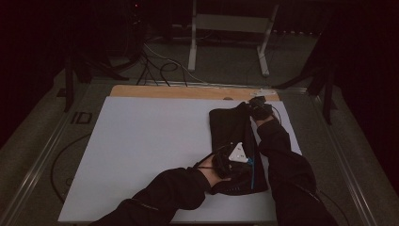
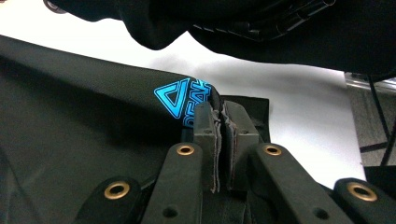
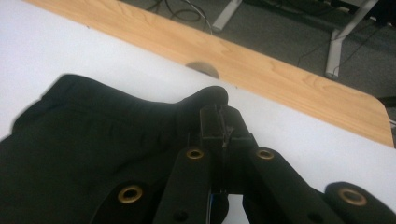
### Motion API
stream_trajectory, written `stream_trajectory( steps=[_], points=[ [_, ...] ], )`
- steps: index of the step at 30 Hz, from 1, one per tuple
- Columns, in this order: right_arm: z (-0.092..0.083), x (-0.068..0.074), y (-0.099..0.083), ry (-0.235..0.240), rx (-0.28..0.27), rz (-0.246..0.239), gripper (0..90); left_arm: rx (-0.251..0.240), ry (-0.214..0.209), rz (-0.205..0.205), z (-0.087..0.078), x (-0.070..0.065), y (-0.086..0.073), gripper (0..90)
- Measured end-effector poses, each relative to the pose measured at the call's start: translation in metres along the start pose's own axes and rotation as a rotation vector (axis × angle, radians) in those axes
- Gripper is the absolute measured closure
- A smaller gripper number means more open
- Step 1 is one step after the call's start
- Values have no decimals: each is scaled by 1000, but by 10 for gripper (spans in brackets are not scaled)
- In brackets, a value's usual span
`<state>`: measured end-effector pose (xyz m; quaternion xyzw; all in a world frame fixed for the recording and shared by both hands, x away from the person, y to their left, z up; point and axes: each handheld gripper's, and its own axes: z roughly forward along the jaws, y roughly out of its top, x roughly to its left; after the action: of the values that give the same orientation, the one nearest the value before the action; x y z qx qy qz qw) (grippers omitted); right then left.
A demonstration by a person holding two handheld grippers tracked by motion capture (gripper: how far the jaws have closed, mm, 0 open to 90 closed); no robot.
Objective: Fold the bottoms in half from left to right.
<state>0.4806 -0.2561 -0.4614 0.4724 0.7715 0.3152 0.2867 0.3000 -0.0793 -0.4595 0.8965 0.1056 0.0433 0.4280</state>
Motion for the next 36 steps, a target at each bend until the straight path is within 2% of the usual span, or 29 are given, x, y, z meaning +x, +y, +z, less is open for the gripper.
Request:
stream_trajectory(
  steps=[7, 13, 19, 28, 31, 33, 36],
  points=[
    [9, -3, -9, -7, 27, 3, 900, 11, -6, -10, 8, 0, -1, 854],
    [17, -7, -15, 9, 37, 11, 900, 27, -11, -15, 16, 1, -2, 854],
    [29, -8, -23, 4, 71, 19, 898, 37, -20, -32, 24, 4, 0, 853],
    [33, -9, -31, 4, 88, 39, 881, 55, -37, -40, 30, 3, -1, 853],
    [31, -10, -31, 17, 81, 40, 787, 59, -41, -41, 31, 2, -1, 853],
    [26, -9, -29, 30, 67, 42, 673, 61, -43, -40, 31, 1, 0, 853],
    [17, -8, -27, 43, 39, 56, 557, 63, -42, -35, 32, 0, 1, 853]
  ],
)
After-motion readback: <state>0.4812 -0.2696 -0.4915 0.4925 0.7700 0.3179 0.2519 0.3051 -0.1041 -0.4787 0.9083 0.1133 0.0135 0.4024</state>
